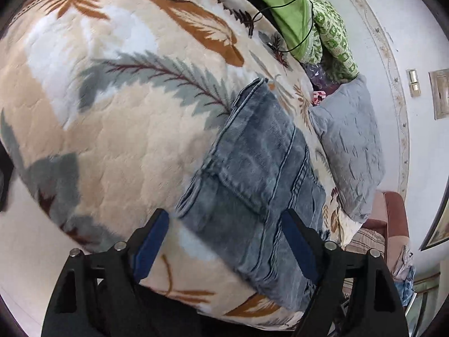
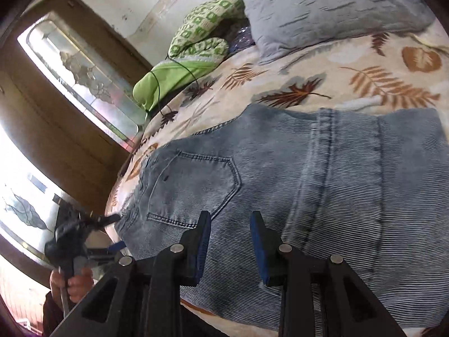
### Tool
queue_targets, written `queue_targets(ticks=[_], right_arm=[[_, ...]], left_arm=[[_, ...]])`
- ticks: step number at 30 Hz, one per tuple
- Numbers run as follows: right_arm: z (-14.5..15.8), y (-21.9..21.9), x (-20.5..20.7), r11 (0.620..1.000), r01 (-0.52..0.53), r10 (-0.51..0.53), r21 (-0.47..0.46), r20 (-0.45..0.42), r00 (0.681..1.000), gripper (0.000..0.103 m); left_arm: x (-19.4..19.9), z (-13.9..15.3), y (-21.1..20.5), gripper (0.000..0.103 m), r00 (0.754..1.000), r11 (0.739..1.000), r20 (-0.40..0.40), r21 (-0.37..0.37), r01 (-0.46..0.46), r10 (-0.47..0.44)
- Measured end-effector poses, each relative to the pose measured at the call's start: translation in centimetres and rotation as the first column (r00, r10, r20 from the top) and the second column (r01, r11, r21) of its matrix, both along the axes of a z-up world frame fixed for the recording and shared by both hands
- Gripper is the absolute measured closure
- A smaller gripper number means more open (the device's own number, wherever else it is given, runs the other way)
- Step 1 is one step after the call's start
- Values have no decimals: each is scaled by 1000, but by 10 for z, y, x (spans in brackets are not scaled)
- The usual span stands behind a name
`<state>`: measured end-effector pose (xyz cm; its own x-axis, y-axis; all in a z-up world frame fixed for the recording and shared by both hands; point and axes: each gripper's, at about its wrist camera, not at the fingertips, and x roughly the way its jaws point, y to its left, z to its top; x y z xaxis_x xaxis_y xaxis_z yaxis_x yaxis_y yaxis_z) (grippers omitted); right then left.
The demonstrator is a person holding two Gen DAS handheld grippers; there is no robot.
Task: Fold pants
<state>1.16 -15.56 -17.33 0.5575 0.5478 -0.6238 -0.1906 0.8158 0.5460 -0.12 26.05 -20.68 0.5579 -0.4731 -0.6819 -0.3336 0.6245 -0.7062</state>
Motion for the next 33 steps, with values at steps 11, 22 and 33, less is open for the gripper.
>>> queue_targets(ticks=[11,22,33], right_arm=[[1,2,3,1000,11,-10,-16,12,1000,71],[-6,19,12,999,-20,21,-34,29,999,71],[-11,32,17,995,-81,82,-55,15,997,71]], left_arm=[[23,-1,-15,71,996,996,37,18,83,-84],[24,31,-39,85,973,974,139,158,162,-185],[1,118,-115,86,875,891,280,348,291,-395]])
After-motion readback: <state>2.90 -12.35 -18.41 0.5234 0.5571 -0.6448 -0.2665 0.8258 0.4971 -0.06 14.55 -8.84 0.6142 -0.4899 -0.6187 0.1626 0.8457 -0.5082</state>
